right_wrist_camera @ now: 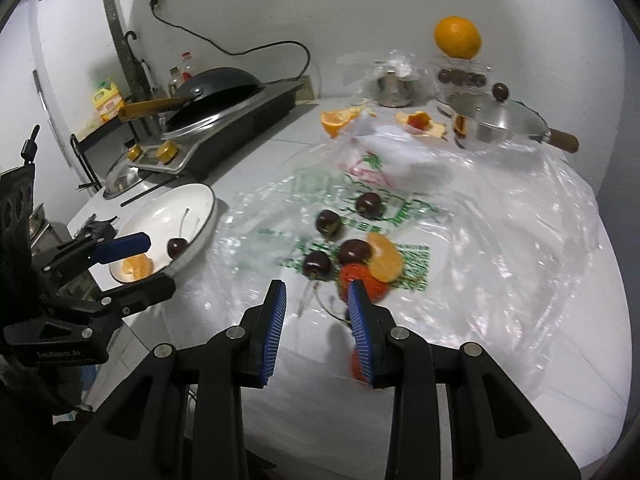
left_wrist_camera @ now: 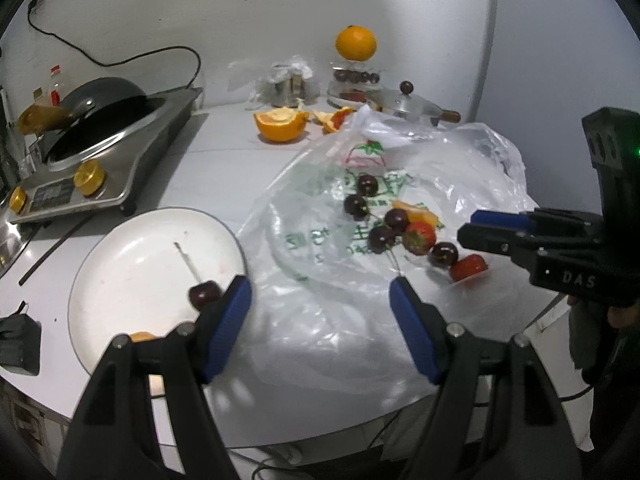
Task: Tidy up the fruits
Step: 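Move both grippers back over the fruit on the bag, then grasp a red strawberry with the right gripper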
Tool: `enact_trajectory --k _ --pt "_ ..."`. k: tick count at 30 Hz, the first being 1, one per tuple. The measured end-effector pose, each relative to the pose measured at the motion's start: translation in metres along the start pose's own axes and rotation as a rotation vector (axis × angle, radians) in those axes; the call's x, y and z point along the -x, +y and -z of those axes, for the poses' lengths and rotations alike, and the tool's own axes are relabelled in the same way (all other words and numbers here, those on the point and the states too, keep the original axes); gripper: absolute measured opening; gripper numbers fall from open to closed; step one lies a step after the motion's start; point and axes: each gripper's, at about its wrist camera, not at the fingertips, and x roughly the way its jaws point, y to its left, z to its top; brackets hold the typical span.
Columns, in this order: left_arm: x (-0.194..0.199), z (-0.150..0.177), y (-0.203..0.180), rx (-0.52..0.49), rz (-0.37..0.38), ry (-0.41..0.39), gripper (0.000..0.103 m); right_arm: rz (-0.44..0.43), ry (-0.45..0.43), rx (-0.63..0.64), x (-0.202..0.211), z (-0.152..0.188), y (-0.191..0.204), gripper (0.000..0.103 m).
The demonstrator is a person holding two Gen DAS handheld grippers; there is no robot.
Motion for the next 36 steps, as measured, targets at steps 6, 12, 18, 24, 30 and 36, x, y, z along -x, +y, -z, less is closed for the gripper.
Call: enact_trajectory --k 6,12,18,24,30,36 --pt "-0.006 -0.003 -0.017 -0.024 0.015 0.01 0.073 0.017 0.004 -0.022 0.004 0.009 -0.016 0.034" --pt "-0.011 -0.004 -0.031 -0.042 0.025 0.021 0.073 0.031 0.025 -0.025 0.002 0.018 -0.026 0.034" --pt "-0.015 -0.005 -0.037 -0.05 0.022 0.029 0.073 0.039 0.056 -0.028 -0.007 0.027 -0.032 0.034" --pt "-0.018 -0.005 -0.041 -0.047 0.022 0.037 0.073 0.028 0.078 -0.013 -0.014 0.034 -0.031 0.039" --pt "-0.02 -0.007 -0.044 -0.051 0.023 0.041 0.073 0.025 0.095 0.015 -0.019 0.037 -0.026 0.041" --pt "-0.024 -0.008 -0.048 -0.056 0.026 0.048 0.073 0.01 0.115 0.042 -0.025 0.043 -0.02 0.041"
